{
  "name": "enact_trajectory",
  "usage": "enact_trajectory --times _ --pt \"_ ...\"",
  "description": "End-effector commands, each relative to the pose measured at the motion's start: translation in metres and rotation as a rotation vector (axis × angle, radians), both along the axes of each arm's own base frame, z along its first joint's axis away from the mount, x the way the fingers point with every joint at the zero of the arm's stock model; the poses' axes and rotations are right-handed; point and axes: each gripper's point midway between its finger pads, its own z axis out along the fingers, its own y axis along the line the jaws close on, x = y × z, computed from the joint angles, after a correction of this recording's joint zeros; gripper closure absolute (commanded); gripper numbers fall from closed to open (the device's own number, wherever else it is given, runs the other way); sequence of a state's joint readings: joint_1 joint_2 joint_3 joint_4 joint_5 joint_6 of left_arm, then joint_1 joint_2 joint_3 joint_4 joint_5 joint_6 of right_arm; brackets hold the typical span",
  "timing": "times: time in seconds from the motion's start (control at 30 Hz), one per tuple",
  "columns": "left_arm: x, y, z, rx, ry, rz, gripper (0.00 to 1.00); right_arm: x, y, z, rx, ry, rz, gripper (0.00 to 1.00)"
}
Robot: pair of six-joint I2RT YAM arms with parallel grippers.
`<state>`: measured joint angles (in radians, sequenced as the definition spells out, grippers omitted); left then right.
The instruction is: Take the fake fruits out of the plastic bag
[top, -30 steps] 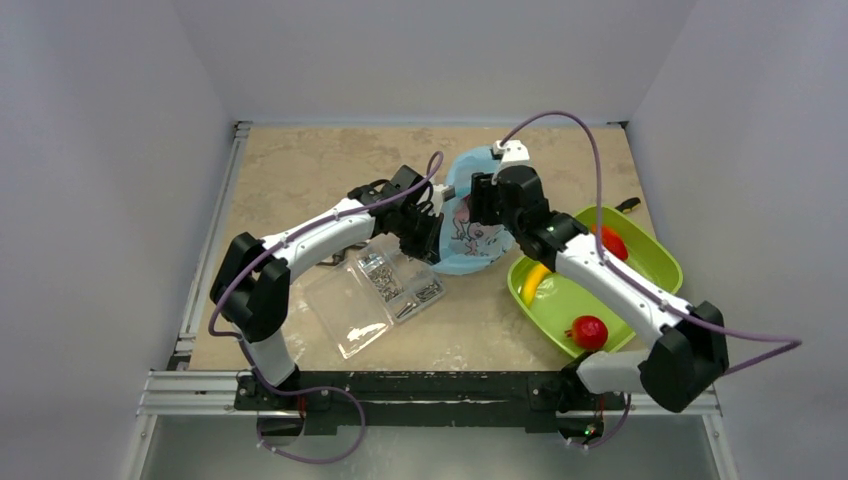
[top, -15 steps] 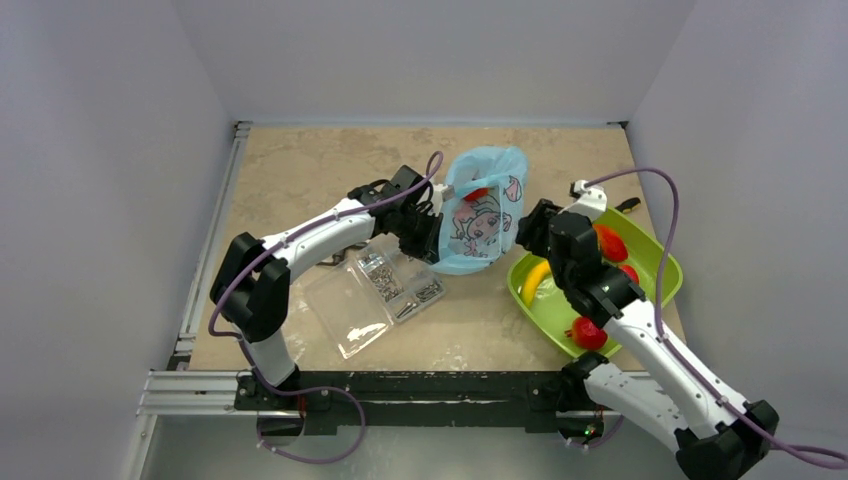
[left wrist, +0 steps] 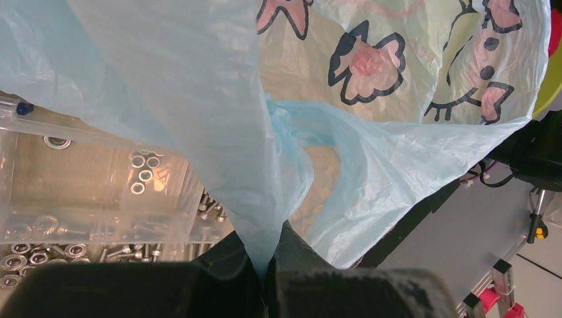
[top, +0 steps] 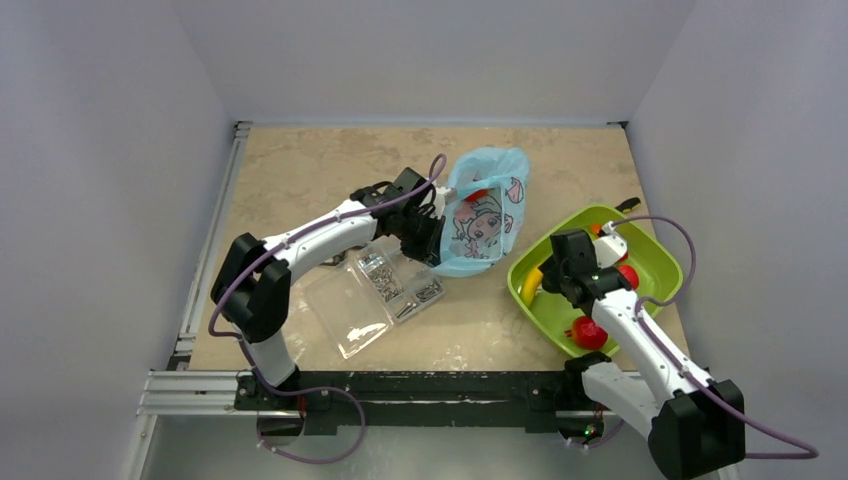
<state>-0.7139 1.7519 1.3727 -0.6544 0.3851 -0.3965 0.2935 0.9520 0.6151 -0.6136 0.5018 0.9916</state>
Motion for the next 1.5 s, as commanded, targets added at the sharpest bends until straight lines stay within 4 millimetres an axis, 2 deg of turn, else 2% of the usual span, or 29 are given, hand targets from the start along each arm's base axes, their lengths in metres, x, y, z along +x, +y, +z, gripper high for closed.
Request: enact_trajectory --times 0.0,0.13,0.33,0.47,0.57,0.63,0.87,1.0,1.1,1.17,1.3,1.37,1.47 --pt "0.007 -0.007 0.020 -0.036 -0.058 -0.023 1.00 -0.001 -0.002 -0.009 0.072 -0.010 -0.059 0.79" --pt "0.006 -0.007 0.021 -0.041 -0.056 -0.025 1.00 0.000 -0.002 -0.016 0.061 0.005 -0.038 0.59" --pt "0.005 -0.008 0.026 -0.053 -0.062 -0.028 1.00 0.004 0.002 -0.014 0.065 -0.015 0.010 0.36" --pt "0.004 -0.008 0.026 -0.055 -0.059 -0.028 1.00 0.009 0.006 -0.004 0.057 -0.035 0.062 0.23" --pt "0.003 -0.009 0.026 -0.056 -0.058 -0.032 1.00 0.011 0.006 0.005 0.045 -0.054 0.081 0.21" --pt "0.003 -0.009 0.026 -0.057 -0.060 -0.033 1.00 0.018 0.003 0.021 -0.005 -0.083 0.119 0.21" --pt "0.000 -0.011 0.025 -0.054 -0.056 -0.040 1.00 0.049 0.045 0.084 0.023 -0.255 0.396 0.26" --pt "0.000 -0.011 0.023 -0.049 -0.059 -0.041 1.00 0.062 0.096 0.118 0.063 -0.384 0.594 0.28" --pt "-0.001 -0.012 0.020 -0.040 -0.059 -0.045 1.00 0.066 0.139 0.141 0.012 -0.431 0.713 0.29" --pt "-0.002 -0.013 0.018 -0.031 -0.061 -0.050 1.00 0.073 0.158 0.147 -0.022 -0.435 0.749 0.30" --pt "-0.004 -0.013 0.014 -0.012 -0.064 -0.057 1.00 0.090 0.185 0.155 0.002 -0.464 0.777 0.49" --pt "-0.005 -0.014 0.012 -0.007 -0.064 -0.059 1.00 0.101 0.195 0.149 0.016 -0.453 0.778 0.58" --pt "-0.005 -0.015 0.012 -0.006 -0.061 -0.061 1.00 0.118 0.200 0.123 0.027 -0.389 0.712 0.76"
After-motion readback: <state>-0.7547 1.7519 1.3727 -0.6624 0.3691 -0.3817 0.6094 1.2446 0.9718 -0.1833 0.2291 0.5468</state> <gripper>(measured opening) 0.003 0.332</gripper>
